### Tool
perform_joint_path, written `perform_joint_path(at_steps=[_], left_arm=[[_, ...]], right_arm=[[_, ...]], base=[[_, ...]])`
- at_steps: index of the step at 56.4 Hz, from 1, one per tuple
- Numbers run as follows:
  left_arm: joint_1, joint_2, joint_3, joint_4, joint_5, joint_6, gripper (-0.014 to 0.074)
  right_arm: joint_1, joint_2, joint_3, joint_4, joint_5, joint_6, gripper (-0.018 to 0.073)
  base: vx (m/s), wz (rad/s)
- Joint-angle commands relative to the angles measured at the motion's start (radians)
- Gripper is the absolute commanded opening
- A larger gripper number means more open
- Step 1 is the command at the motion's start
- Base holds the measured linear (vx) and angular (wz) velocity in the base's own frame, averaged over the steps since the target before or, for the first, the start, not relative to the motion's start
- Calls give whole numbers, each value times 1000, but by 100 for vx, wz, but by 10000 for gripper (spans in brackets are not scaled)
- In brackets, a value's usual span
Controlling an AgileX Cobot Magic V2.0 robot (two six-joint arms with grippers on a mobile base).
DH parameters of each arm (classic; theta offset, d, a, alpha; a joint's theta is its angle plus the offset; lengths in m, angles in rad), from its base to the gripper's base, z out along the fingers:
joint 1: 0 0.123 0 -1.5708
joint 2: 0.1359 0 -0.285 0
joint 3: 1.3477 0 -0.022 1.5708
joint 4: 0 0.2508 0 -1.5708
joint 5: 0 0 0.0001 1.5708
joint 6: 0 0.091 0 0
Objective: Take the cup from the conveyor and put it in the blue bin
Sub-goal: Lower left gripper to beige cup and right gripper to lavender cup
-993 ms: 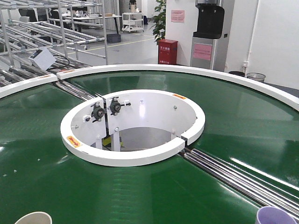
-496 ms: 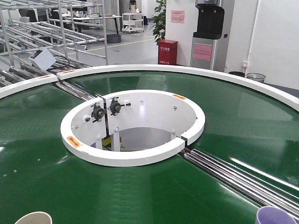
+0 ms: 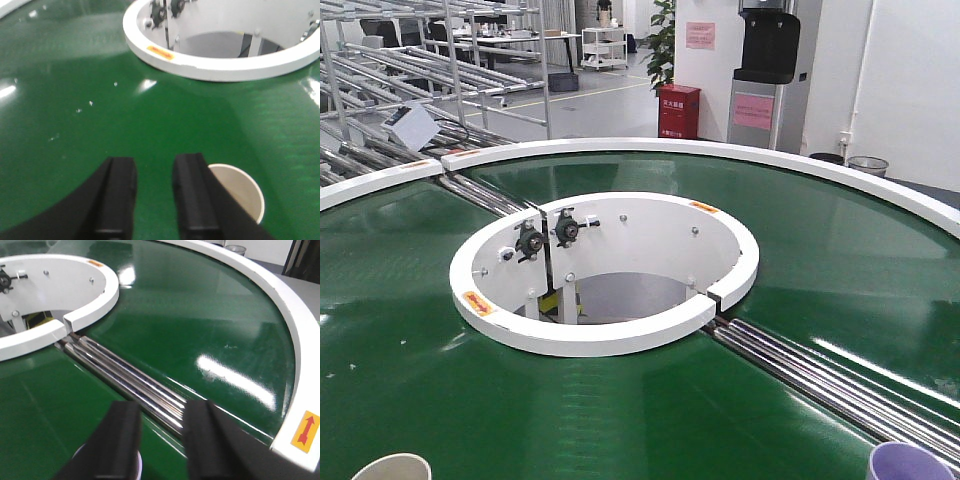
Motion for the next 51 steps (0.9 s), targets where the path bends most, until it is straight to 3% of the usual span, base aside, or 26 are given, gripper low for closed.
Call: perform_joint_path(at_steps=[1, 10, 22, 27, 36, 51], left_arm=[[1, 35, -30, -2, -77, -9, 444], [1, 103, -33, -2, -64, -9, 462], [0, 267, -151, -6, 126, 4, 462], [0, 351, -225, -52, 186, 45, 460], [0, 506, -372, -201, 304, 192, 460], [0, 717, -497, -212, 403, 189, 460]], right_arm=[[-5, 22, -30, -6, -80, -10, 458], [-5, 58, -30, 36, -16, 36, 517], [-5, 88, -30, 45, 87, 15, 514], [-5, 107, -30, 45, 89, 15, 514], [-5, 141, -30, 45, 84, 15, 514], [-5, 151, -30, 45, 78, 15, 514]], base=[[0, 0], [0, 0], [0, 0], [0, 0], [0, 0], [0, 0]])
